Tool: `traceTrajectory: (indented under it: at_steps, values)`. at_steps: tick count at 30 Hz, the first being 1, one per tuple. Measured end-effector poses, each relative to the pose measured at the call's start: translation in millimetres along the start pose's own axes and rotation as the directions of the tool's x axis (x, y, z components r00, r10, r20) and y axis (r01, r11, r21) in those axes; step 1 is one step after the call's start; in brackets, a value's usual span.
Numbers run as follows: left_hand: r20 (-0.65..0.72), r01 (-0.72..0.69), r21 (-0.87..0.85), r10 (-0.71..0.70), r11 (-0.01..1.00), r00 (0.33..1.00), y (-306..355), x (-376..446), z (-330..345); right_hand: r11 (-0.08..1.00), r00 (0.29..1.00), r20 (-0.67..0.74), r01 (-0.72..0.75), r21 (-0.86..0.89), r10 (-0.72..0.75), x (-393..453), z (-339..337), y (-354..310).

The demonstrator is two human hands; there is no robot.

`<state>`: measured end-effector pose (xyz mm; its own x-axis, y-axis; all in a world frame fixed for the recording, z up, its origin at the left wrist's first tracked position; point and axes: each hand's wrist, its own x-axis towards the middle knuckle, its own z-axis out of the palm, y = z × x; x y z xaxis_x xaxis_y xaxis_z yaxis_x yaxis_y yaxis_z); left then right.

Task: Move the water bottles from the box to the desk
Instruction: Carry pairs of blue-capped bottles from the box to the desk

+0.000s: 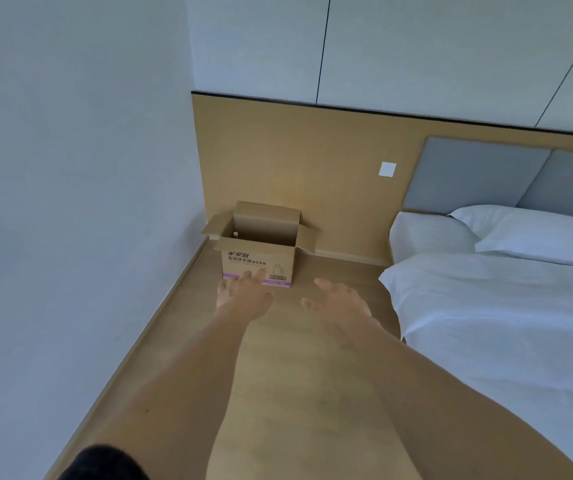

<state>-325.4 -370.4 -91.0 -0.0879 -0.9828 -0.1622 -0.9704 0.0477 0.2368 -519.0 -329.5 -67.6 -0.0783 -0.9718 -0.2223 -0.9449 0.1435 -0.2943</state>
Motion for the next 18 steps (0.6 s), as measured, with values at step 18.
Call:
traceTrajectory:
  at_steps: [18]
  values:
    - [-0.045,0.012,-0.007,-0.013,1.0,0.999,-47,338,-31,0.997,0.999,0.001,0.045,0.059,-0.045,346,-19,-61]
